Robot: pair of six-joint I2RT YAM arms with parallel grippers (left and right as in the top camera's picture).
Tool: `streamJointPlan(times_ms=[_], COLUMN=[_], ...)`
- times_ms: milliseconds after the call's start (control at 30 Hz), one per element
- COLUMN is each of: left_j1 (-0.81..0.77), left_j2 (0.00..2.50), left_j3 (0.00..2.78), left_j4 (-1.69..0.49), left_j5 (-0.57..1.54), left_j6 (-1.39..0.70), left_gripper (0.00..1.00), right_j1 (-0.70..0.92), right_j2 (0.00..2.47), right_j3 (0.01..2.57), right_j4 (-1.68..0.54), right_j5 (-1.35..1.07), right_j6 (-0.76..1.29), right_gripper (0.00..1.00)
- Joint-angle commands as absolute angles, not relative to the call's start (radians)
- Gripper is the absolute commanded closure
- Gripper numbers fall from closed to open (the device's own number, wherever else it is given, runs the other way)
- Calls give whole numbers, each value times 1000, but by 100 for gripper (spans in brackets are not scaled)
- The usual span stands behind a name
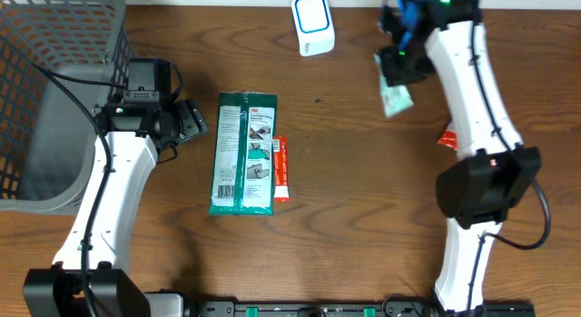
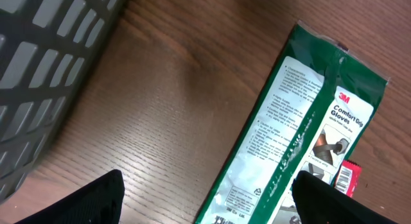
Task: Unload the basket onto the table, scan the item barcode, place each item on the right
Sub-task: 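Carry the wipes packet right and lower it onto the table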
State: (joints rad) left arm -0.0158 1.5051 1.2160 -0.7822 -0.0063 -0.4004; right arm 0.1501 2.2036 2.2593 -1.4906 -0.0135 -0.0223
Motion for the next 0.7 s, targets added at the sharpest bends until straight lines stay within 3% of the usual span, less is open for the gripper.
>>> streamJointPlan(times_ms=[0,167,467,567,600,633,667], left_j1=[-14,-14,-14,-14,-14,-14,-14], left_j2=[1506,1506,1506,1506,1506,1506,1506], left_j3=[1213,1213,1213,1213,1213,1213,1213], left_j4=[-785,-785,-785,-785,-785,-785,-785], left_j5=[-15,-15,-15,-15,-15,-15,-15], left_j6=[-410,-410,-410,-410,-410,-410,-410], left_gripper=[16,16,16,16,16,16,16], right_j1=[82,23,12,12,12,12,12], right_j2=[2213,2213,2213,2213,2213,2213,2213], right_j3=[2115,1884,1790,1785,1785,1785,1785], right_j4=[-1460,-1360,-1308,-1295,-1281,-1273,-1262], right_j5=[-118,-89,99,138,138,139,138], right_j6=[0,-1,54,64,63,63,63], right_gripper=[99,99,97,68,41,25,21])
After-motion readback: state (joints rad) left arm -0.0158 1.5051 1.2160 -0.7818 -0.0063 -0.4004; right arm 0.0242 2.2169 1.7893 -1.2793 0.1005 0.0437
